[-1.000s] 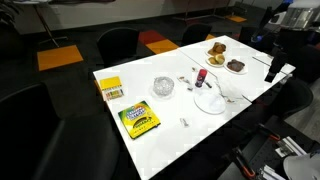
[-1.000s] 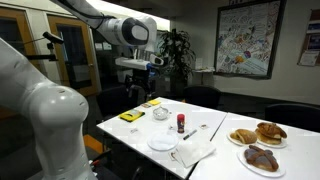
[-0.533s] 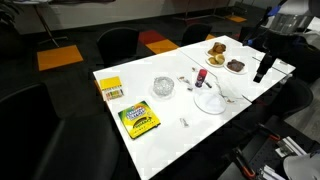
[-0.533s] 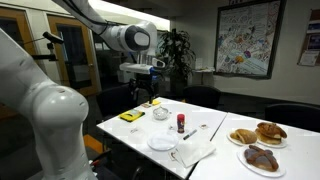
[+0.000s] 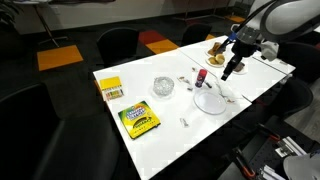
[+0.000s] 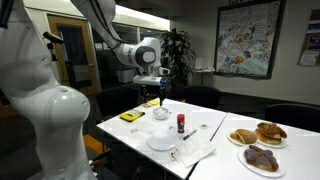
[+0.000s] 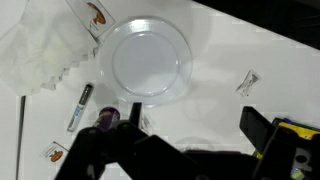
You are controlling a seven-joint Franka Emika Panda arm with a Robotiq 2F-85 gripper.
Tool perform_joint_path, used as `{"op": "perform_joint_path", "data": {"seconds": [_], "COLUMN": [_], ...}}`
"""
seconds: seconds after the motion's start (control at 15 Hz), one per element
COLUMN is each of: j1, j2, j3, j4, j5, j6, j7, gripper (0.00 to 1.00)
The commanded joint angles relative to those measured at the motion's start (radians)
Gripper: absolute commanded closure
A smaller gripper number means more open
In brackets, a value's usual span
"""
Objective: Pick up the lid from the bowl and put it on the table
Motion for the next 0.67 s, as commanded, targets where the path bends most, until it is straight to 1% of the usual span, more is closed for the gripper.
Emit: {"op": "perform_joint_path", "data": {"seconds": [0.0,0.13,0.33,0.6], "j1": [0.007,0.000,-0.014,-0.023], "j2": [0.184,0.254,0.344,0.447], "j3": [0.026,0.052,0.094,0.135], "j4": [0.143,0.213,0.309,0.404], "j5": [0.091,0.128,0.149,0.105], "j6": [0.053,0.054,0.041,0.053], "j7": [-0.054,-0.063,-0.059,-0.032], "gripper": [0.00,0.00,0.00,0.00]}}
